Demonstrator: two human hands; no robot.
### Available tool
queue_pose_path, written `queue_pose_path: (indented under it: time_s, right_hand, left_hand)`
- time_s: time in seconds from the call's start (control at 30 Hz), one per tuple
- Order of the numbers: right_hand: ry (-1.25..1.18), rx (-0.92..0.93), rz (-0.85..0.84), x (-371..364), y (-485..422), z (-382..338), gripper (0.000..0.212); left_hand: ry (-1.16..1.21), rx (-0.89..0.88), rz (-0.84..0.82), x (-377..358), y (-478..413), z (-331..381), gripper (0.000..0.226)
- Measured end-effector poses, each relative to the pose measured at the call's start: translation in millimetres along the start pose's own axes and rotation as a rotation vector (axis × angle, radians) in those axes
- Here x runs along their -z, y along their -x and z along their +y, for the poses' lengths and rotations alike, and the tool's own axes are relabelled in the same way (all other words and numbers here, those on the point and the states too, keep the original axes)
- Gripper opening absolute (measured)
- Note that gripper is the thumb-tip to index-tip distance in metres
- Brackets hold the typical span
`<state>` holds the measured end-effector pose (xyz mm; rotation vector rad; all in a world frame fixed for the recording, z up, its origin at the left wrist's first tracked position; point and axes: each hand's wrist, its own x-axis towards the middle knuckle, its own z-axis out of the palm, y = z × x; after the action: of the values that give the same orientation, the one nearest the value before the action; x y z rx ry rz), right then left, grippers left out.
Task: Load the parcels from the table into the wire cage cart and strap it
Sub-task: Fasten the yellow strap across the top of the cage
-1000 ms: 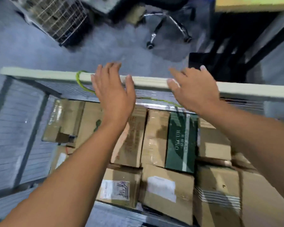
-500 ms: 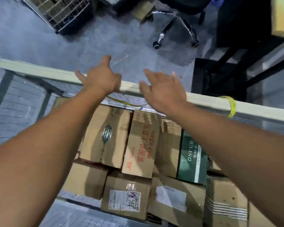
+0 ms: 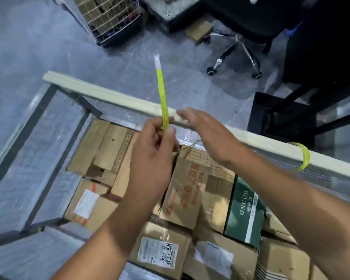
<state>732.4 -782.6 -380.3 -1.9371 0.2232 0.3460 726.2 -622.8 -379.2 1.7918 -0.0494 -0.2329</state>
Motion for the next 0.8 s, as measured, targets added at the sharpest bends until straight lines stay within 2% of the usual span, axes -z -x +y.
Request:
queue_pose_path:
  time_s: [0.07, 0.2, 0.3, 0.37, 0.4, 0.47, 0.5, 0.57, 0.63, 0.73, 0.8]
  right_hand:
    - [-0.270, -0.011, -0.052, -25, 7, -31, 0.032]
    - [-0.352, -0.026, -0.189, -95, 17, -53, 0.011]
    - [-0.540, -0.092, -0.158, -149, 27, -43, 0.024]
    - [-0.369, -0.049, -0.169, -180, 25, -19, 0.018]
    - [-0.215, -0.023, -0.233, -197, 24, -4, 0.022]
    - [0.097, 0.061, -0.413, -239, 25, 22, 0.043]
    - [0.197, 0.118, -0.496, -262, 28, 33, 0.044]
    - [0.344, 0.187, -0.581, -303, 28, 53, 0.033]
    - [0.419, 0.146, -0.647, -340, 22, 64, 0.027]
    - [0.521, 0.103, -0.712, -391, 8, 72, 0.053]
    - [0.616, 0.155, -0.784, -420, -1, 80, 0.060]
  left_hand:
    - [-0.034, 0.033, 0.001, 10, 35, -10, 0.011]
    - [-0.107, 0.107, 0.020, 46, 98, -29, 0.010]
    - [-0.423, 0.043, -0.042, 103, 134, -52, 0.014]
    - [-0.726, -0.035, 0.015, 160, 144, -69, 0.023]
    - [-0.891, -0.052, 0.034, 190, 145, -79, 0.027]
    - [-1.157, -0.004, 0.058, 252, 148, -97, 0.038]
    - [-1.207, 0.050, 0.046, 279, 149, -104, 0.042]
    - [-1.217, 0.119, -0.058, 320, 148, -119, 0.047]
    - [-1.198, 0.164, -0.164, 339, 142, -127, 0.048]
    - [-1.181, 0.124, -0.155, 349, 135, -142, 0.048]
    - [-1.200, 0.061, -0.123, 349, 134, -152, 0.046]
